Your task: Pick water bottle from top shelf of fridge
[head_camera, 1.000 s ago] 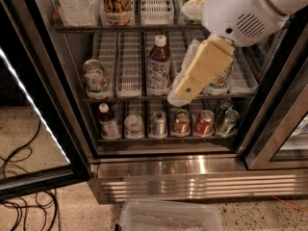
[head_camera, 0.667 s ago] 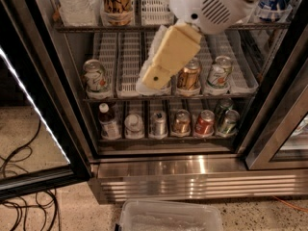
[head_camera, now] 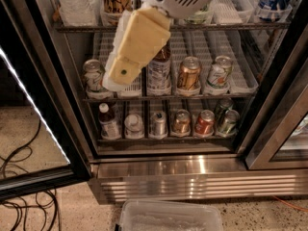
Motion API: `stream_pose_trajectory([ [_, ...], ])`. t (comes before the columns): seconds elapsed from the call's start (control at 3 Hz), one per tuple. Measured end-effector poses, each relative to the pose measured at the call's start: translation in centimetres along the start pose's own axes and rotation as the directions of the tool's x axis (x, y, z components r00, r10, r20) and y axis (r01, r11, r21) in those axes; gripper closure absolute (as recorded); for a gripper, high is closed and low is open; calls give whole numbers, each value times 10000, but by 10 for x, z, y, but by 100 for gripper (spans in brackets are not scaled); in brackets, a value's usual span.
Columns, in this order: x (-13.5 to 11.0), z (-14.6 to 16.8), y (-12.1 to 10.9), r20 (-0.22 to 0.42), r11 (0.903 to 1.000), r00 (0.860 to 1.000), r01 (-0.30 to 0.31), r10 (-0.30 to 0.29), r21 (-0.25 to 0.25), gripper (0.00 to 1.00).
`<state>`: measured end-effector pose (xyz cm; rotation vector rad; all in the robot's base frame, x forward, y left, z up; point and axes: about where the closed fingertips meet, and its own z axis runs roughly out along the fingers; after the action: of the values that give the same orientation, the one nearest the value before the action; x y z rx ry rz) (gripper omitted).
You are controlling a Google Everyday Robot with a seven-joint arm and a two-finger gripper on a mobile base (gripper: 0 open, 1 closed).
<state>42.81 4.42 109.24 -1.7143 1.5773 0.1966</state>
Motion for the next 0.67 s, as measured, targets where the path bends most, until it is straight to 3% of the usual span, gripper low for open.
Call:
stream_pose_trajectory([
  [0.33,-9,10,1,224,9984,9993,-310,300,468,0],
  [0.67,-18,23,-15,786,9827,9930,-994,880,1562,0],
])
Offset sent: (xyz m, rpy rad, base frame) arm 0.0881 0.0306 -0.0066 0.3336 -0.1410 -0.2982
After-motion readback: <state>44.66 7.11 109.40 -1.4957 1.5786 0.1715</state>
